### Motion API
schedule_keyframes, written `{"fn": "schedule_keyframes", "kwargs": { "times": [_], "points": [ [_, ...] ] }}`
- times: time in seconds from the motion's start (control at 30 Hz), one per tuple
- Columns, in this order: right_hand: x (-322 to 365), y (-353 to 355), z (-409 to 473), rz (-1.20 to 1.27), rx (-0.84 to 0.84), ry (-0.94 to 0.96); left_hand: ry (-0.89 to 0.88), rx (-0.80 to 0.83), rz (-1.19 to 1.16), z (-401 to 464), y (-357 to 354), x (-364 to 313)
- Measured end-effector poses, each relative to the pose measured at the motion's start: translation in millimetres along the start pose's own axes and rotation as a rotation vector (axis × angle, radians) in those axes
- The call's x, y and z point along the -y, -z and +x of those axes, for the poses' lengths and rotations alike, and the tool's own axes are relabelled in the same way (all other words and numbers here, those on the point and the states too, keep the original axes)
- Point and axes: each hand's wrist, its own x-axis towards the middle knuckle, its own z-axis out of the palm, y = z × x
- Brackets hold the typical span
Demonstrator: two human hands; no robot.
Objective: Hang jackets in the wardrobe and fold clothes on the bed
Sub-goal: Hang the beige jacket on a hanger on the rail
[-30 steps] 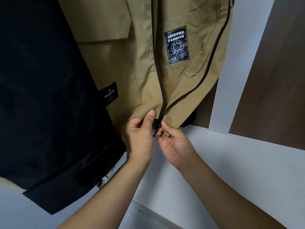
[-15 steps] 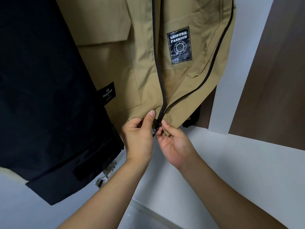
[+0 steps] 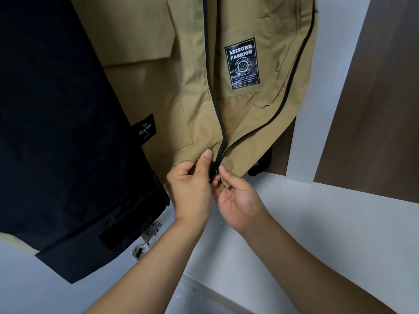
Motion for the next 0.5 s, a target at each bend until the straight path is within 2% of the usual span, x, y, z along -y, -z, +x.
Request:
{"fn": "schedule_keyframes", "kwargs": {
  "times": [0.5],
  "points": [
    [1.4, -3.7, -0.9, 0.064, -0.006, -0.022, -0.015, 0.035, 0.030, -1.9, 1.7, -3.7]
  ]
}}
